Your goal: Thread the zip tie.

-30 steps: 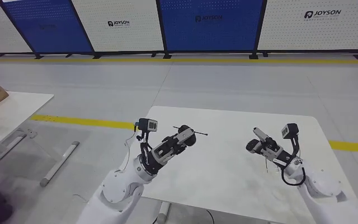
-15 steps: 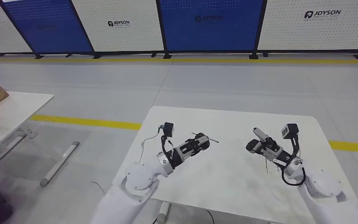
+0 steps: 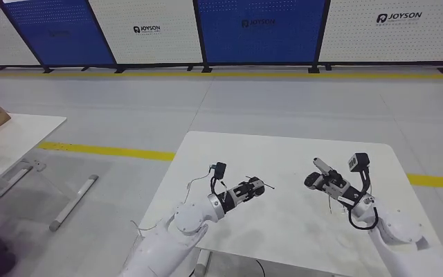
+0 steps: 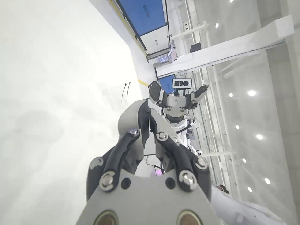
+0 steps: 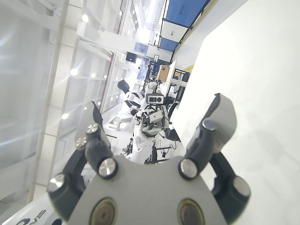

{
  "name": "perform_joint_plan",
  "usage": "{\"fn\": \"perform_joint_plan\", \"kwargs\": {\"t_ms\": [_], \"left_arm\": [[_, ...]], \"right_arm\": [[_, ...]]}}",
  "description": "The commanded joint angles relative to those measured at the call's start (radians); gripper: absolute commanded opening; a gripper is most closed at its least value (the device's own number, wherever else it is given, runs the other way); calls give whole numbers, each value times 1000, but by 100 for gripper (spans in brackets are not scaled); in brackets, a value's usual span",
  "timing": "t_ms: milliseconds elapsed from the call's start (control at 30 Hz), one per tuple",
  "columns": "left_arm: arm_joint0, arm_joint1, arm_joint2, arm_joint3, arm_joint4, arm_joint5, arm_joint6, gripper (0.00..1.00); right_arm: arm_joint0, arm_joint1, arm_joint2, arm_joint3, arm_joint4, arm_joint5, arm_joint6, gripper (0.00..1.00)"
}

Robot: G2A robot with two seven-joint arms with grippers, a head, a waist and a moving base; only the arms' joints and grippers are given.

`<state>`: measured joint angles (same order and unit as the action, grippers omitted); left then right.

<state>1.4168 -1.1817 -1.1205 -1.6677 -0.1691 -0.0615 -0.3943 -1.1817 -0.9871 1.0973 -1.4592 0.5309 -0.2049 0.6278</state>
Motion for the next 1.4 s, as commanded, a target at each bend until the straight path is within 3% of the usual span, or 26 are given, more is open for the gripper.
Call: {"fn": "perform_joint_plan", "kwargs": {"t_ms": [0,200,367,433,767,867,1000,1067,1367], "left_arm": [[0,0,0,-1,0,0,-1,0],[0,0,0,-1,0,0,-1,0],[1,-13,20,-9,-23,-31,135,0],[-10,-16,37,5,24,-35,168,0],[-11,-16,42,8,32,-32,168,0],[-14,-17,45,19,57,-18,196,0],[-28,-27,82,44,140,35,293,0],[-38,-32,106,55,120,27,273,0],[-40,-33,107,57,116,25,267,0]], "right_arm": [[0,0,0,0,0,0,0,100],[0,0,0,0,0,0,0,100],[0,0,0,0,0,0,0,100],[0,0,0,0,0,0,0,100],[0,0,0,0,0,0,0,100],[0,0,0,0,0,0,0,100],[0,0,0,0,0,0,0,100],[0,0,0,0,0,0,0,100],[0,0,0,0,0,0,0,100]]}}
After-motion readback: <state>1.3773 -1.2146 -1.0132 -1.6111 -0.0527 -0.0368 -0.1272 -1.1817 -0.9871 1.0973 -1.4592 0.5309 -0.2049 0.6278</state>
